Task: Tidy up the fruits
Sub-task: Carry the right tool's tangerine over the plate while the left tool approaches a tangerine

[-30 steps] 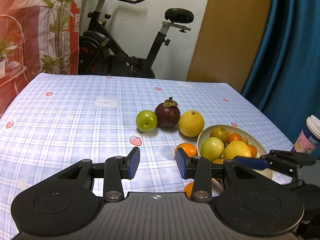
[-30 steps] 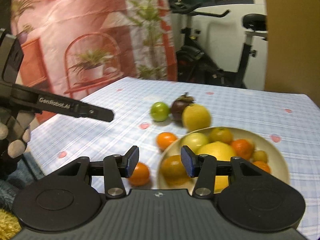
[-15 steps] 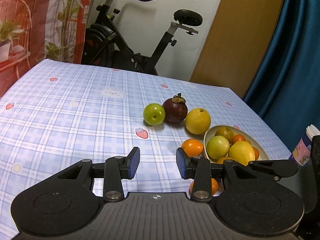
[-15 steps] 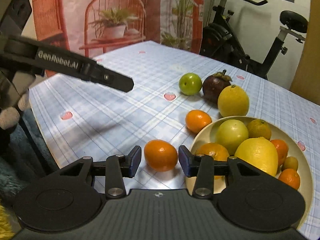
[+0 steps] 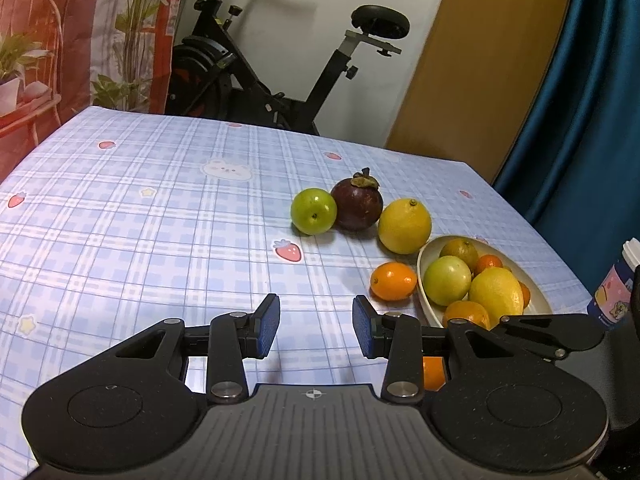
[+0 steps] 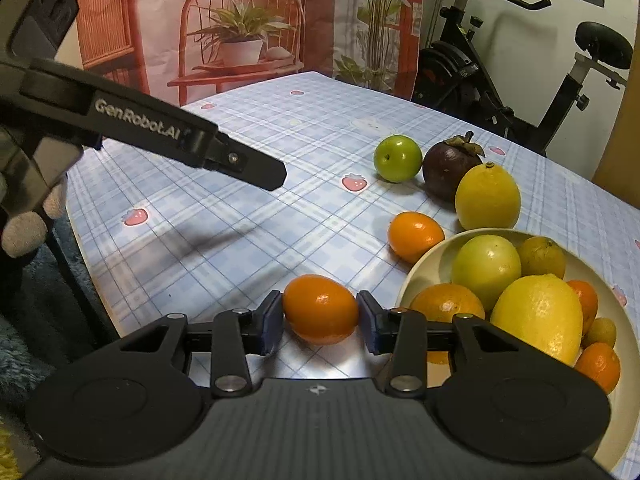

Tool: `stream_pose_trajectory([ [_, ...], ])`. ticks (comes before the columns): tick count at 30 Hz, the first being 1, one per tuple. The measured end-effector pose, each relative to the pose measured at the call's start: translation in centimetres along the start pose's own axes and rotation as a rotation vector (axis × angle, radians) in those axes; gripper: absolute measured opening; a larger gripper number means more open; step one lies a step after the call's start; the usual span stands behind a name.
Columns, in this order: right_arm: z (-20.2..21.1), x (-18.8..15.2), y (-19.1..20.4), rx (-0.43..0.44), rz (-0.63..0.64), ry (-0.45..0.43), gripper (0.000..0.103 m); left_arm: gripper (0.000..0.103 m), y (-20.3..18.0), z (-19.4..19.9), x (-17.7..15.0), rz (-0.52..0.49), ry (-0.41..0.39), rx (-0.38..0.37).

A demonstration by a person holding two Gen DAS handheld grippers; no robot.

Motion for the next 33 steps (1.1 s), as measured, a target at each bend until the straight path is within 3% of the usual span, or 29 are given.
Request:
stream_pose_trajectory([
  [6,2.2,0.3,-0.8,0.000,-0.053,-0.115,0.043,0.042,-0.5,-0.1,0.1,-0.021,0.008,0.002],
  [14,6.1,0.4,-4.3,-0.076,-0.194,-0.273,0.043,0.042,-2.9,-0.3,1.6,-0.113,0.003,0.001],
  [19,7.3,-0.7,-7.1,-0.154,-0.297,-0.304,0.043,0.042,-5.0,-1.4,3.1,-0.185,0.014,0.005],
  [25,8.5,-2.1,-9.4,-0.187,-0.368,-0.345,0.043,0.042,-5.8,-4.0,3.8,-0.226,0.044,0.010],
  [33,8.5,-2.9,-10.5,-0.165,-0.420,-0.359,0.043,0.042,-5.1,-7.1,4.3,-0.118,0.073,-0.024],
])
Point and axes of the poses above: each gripper's, at about its wrist camera, not at the fingertips, and z roughly against the way its jaws point, y to its left, x to its top, the point moved 5 cm from there along -z, roughly the way its jaws point, and after that the axes turned 6 degrees about y, right-handed, at the moved point
